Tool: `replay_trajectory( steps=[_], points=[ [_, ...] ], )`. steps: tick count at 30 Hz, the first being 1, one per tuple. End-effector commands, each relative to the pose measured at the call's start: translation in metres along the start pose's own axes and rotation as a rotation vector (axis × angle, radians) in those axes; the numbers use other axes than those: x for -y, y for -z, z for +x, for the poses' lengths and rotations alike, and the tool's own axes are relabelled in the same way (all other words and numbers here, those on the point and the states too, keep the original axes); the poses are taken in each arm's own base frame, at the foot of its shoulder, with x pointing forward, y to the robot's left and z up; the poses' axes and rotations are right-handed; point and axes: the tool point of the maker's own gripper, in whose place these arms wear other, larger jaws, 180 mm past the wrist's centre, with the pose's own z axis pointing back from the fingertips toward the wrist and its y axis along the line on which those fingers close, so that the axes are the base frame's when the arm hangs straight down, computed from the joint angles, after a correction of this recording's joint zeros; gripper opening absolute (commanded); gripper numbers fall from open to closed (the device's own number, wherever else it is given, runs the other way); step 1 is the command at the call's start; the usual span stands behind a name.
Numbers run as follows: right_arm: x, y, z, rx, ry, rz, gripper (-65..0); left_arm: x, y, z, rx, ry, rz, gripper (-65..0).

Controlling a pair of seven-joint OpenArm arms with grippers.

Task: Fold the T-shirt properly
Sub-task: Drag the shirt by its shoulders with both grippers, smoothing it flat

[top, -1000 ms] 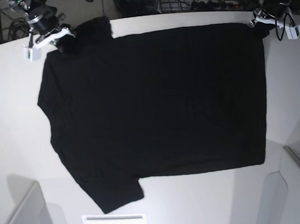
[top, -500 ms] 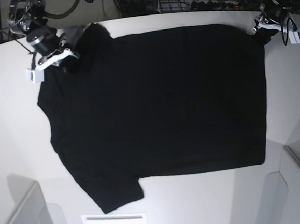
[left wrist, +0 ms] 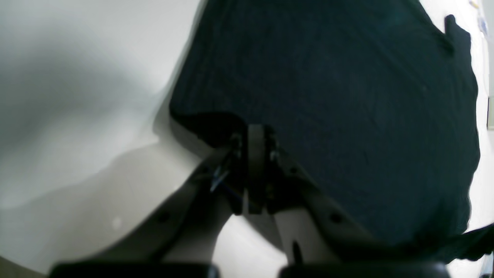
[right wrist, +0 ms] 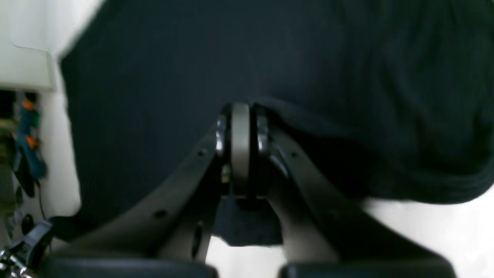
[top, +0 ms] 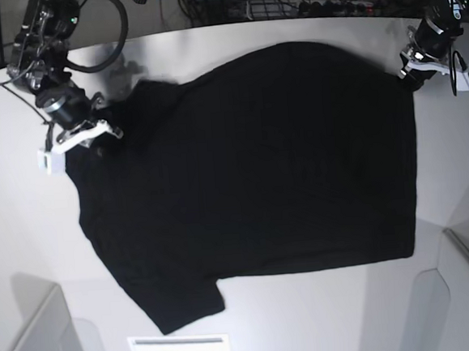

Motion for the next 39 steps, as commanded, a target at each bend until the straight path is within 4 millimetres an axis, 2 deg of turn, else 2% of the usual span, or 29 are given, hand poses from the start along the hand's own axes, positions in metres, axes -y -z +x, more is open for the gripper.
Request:
replay_trajectory(
  steps=[1,5,13,16,19,28,32,39],
  points=[
    [-0.002,0.0,0.004,0.004,-0.005,0.014,-65.0,0.006,-0.001,0.009,0.019,0.008,-0.018,-65.0],
    [0.002,0.006,0.001,-0.013,0.011,0.01,-65.0,0.012,0.002,0.016,0.035,0.006,-0.032,-65.0],
    [0.001,0.026,0.014,-0.012,0.036,0.029,-65.0,0.014,0.005,0.024,0.057,0.003,-0.035,-65.0],
    [0.006,0.031,0.019,-0.016,0.032,0.021,-65.0,0.008,0.007,0.03,0.073,0.005,0.016,-65.0],
    [0.012,0.036,0.022,-0.019,0.057,0.001,-65.0,0.009,0.009,0.036,0.089,0.023,0.026,-65.0],
    [0.011,0.051,0.042,-0.013,0.07,0.008,-65.0,0.021,0.016,0.053,0.13,0.021,-0.001,-65.0],
    [0.012,0.057,0.047,-0.013,0.08,0.01,-65.0,0.012,0.021,0.05,0.117,-0.002,0.014,-65.0],
    [0.006,0.067,0.059,-0.005,0.088,0.028,-65.0,0.008,0.029,0.057,0.124,-0.026,0.014,-65.0]
  ],
)
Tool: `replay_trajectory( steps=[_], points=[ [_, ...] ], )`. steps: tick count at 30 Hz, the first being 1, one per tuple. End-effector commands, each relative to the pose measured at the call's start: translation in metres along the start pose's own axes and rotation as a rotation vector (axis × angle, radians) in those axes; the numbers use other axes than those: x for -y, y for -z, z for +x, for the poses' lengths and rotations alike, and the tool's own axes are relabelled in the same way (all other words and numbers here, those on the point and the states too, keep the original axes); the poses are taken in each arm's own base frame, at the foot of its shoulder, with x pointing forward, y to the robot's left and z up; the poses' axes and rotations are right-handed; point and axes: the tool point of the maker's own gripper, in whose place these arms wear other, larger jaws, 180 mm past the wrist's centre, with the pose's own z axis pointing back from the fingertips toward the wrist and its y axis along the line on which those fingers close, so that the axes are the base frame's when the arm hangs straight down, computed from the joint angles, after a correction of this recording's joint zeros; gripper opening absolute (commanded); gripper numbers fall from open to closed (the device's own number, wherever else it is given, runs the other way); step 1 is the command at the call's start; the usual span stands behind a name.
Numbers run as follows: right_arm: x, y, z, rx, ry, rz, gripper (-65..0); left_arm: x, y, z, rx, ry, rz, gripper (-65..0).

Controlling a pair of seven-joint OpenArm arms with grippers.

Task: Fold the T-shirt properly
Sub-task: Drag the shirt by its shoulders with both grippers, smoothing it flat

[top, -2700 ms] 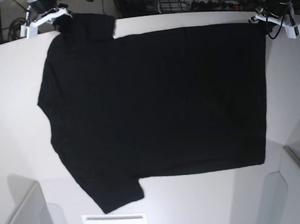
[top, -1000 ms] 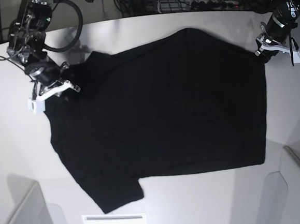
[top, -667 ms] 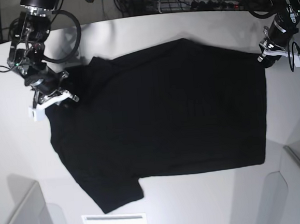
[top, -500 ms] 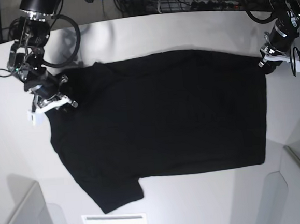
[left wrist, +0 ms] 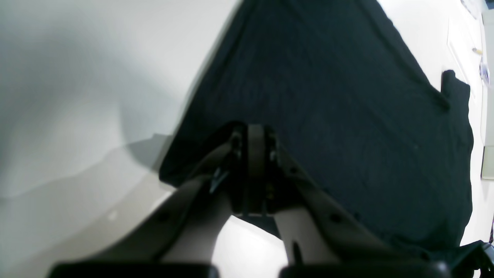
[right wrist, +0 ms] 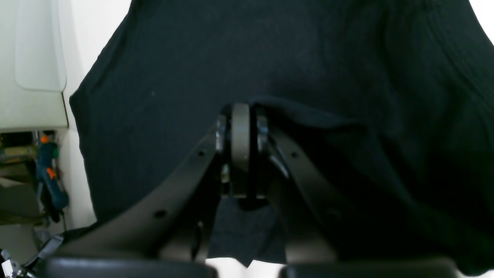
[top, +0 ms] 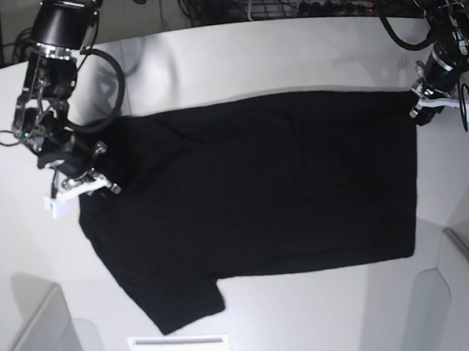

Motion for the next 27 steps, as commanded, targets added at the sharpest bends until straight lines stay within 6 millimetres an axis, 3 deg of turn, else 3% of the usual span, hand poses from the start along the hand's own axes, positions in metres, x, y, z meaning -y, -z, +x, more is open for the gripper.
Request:
replay_trajectory(
  steps=[1,15,21,27],
  points=[
    [-0.008,-0.002,0.015,0.04,-0.008,0.026,-65.0,0.004,-0.004,0.011,0.03,0.015,-0.016,-65.0],
    [-0.007,0.01,0.03,0.04,0.007,0.026,-65.0,0.012,0.009,0.026,0.066,-0.016,-0.041,-65.0],
    [-0.002,0.007,0.035,0.049,0.004,0.015,-65.0,0.002,0.0,0.048,0.136,-0.046,-0.022,-65.0],
    [-0.004,0.007,0.036,0.051,-0.002,0.017,-65.0,0.004,0.001,0.05,0.142,-0.049,-0.03,-65.0]
  ],
)
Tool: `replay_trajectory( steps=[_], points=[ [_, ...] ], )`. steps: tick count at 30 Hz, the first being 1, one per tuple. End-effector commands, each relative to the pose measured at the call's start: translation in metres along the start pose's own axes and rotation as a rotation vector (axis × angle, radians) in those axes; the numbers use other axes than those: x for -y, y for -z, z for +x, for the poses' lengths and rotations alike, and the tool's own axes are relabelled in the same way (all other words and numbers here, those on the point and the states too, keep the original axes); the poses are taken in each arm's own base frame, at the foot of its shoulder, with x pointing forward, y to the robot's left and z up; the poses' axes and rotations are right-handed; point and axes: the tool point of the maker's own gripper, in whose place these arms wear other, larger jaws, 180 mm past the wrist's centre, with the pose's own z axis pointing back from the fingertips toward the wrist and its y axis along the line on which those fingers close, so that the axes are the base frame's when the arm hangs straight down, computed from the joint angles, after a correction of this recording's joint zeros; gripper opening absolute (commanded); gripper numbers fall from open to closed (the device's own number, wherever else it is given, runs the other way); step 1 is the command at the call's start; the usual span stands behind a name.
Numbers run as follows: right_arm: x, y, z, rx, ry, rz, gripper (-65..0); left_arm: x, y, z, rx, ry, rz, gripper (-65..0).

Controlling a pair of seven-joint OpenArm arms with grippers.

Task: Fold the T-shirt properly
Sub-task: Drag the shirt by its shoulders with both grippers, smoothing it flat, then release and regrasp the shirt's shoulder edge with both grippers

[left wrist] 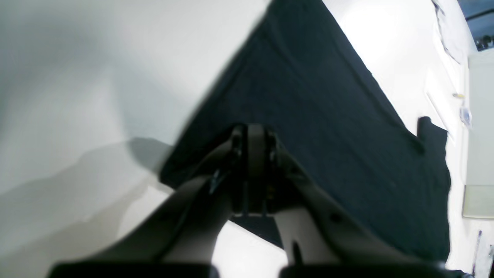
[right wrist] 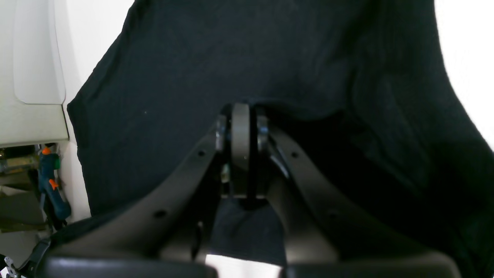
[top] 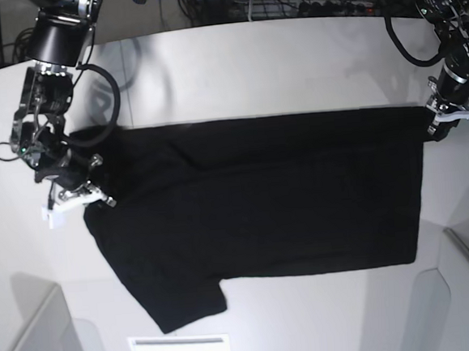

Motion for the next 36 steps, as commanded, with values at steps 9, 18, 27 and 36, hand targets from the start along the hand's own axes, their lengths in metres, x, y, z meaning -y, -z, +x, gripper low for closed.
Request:
replay_trajectory(
  steps=[9,18,27,36],
  points=[
    [-0.007,0.005,0.017,0.028,0.01,0.024,-65.0,0.011,-0.001,0.019,0.052,0.02,-0.032,-65.0],
    [-0.008,0.004,0.019,0.031,0.011,0.026,-65.0,0.017,0.001,0.025,0.064,0.019,-0.047,-65.0],
    [-0.008,0.003,0.023,0.051,0.015,0.03,-49.5,0.017,0.0,0.03,0.076,0.021,-0.045,-50.8],
    [-0.019,-0.012,0.037,0.144,-0.034,0.051,-39.2,0.026,0.004,0.041,0.105,0.014,-0.068,-20.6]
  ],
)
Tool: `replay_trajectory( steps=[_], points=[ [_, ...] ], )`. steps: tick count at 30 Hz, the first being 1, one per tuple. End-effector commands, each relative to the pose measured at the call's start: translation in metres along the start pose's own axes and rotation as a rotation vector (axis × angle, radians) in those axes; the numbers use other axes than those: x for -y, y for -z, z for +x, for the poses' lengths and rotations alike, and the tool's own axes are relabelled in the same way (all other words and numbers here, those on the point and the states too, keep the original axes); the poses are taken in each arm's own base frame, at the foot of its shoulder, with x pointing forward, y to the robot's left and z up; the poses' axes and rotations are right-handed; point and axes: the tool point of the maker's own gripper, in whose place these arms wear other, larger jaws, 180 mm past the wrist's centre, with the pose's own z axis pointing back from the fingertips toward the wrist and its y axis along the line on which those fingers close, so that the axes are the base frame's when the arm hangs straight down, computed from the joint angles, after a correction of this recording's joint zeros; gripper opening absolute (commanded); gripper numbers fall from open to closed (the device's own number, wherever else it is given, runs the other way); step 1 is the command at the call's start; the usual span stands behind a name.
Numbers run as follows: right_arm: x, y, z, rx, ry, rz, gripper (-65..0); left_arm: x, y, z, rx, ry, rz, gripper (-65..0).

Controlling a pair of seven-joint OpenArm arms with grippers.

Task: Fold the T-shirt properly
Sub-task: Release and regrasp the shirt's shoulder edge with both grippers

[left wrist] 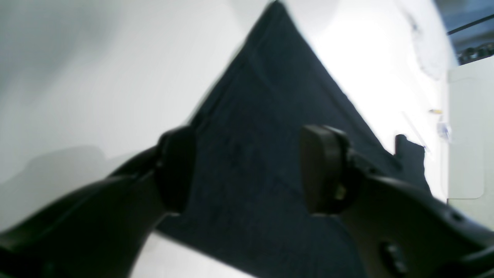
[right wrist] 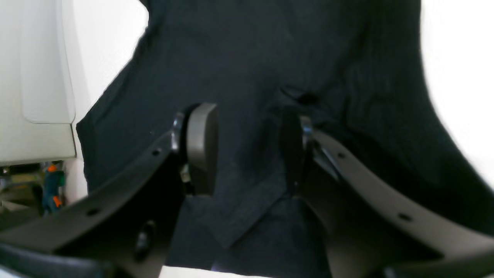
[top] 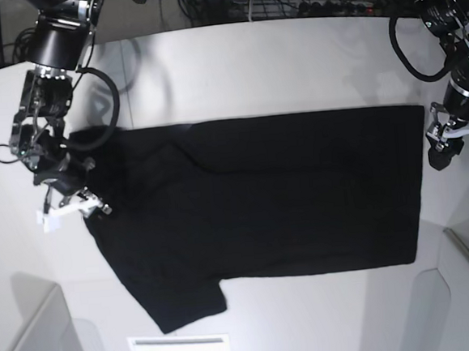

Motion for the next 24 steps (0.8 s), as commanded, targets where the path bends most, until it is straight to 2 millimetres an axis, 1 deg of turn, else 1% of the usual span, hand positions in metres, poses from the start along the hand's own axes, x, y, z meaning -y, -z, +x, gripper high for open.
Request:
replay_trajectory(
  steps=[1,3,4,5,7,9,12,14,15,17,18,20,22,24],
  points=[
    [-0.013,-0.01,0.02,0.067,-0.03,0.034,-39.2,0.003,-0.004,0.015,0.038,0.02,-0.013,-19.7],
    [-0.021,-0.024,0.018,0.095,-0.052,0.045,-39.2,-0.005,-0.013,0.023,0.069,0.003,0.003,-18.6],
    [-0.022,-0.032,0.016,0.108,-0.059,0.045,-39.2,-0.014,-0.019,0.026,0.083,-0.002,0.024,-18.3],
    [-0.018,-0.042,0.014,0.128,-0.055,0.034,-39.2,-0.028,-0.028,0.025,0.084,-0.005,0.058,-18.3],
    [-0.01,-0.057,0.003,0.142,-0.023,0.012,-38.9,-0.046,-0.039,0.022,0.078,-0.008,0.104,-18.3],
    [0.007,-0.071,-0.013,0.145,0.027,-0.031,-38.7,-0.063,-0.048,0.009,0.041,0.003,0.147,-18.3],
    [0.035,-0.085,-0.04,0.133,0.113,-0.106,-38.7,-0.081,-0.056,-0.011,-0.02,0.046,0.158,-18.6],
    [0.055,-0.095,-0.05,0.151,0.185,-0.157,-38.9,-0.091,-0.057,-0.021,-0.051,0.053,0.161,-18.9],
    [0.063,-0.1,-0.051,0.161,0.212,-0.182,-38.7,-0.096,-0.058,-0.025,-0.063,0.047,0.17,-19.1],
    [0.081,-0.102,-0.059,0.153,0.278,-0.232,-38.4,-0.104,-0.058,-0.032,-0.084,0.032,0.186,-19.1],
    [0.089,-0.099,-0.066,0.134,0.314,-0.251,-37.7,-0.108,-0.058,-0.035,-0.09,0.023,0.192,-19.3],
    [0.104,-0.095,-0.074,0.105,0.35,-0.285,-33.3,-0.113,-0.058,-0.037,-0.096,0.013,0.202,-19.3],
    [0.112,-0.09,-0.076,0.089,0.374,-0.297,-30.3,-0.112,-0.058,-0.036,-0.094,0.017,0.201,-19.3],
    [0.119,-0.084,-0.085,0.064,0.4,-0.306,-29.9,-0.112,-0.058,-0.036,-0.095,0.016,0.2,-19.3]
  ],
)
